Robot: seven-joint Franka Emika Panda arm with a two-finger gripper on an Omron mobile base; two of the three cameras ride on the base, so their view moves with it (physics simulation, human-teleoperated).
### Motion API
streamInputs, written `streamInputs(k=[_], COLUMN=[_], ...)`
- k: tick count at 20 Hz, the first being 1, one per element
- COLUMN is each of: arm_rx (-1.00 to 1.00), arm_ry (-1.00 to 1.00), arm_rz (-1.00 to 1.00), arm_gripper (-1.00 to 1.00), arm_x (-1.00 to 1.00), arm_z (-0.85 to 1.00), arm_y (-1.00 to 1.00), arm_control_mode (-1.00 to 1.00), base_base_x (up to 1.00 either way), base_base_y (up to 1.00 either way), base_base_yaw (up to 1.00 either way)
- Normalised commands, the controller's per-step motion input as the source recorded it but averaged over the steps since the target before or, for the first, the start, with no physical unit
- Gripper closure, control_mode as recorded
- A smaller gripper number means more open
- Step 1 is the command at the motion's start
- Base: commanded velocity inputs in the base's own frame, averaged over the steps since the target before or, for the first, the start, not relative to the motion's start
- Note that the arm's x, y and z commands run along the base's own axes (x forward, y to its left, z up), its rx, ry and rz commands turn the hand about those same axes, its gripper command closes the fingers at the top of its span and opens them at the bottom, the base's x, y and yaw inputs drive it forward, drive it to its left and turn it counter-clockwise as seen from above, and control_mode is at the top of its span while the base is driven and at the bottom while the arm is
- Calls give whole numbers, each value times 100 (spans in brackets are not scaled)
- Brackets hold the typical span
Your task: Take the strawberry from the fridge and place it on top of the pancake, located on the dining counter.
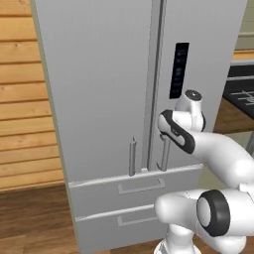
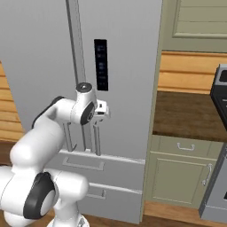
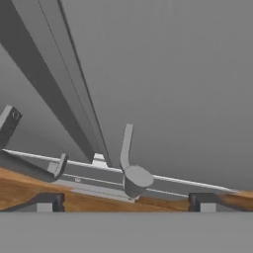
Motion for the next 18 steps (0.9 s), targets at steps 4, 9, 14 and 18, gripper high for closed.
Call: streamInputs(k=[4,9,14,18], arm_rx=[-4,-1,0,0], arm_ry=[0,1,0,0], arm_rz=[0,0,0,0], arm_gripper=[-100,-100,-100,-100], arm_x=[1,14,19,20], arm_z=[-50,-31,-8,-9], arm_y=[-26,-8,0,0], arm_control_mode=[-100,-100,-100,-100], base_base_x=[0,0,0,0], base_base_y=[0,0,0,0], base_base_yaw=[0,0,0,0])
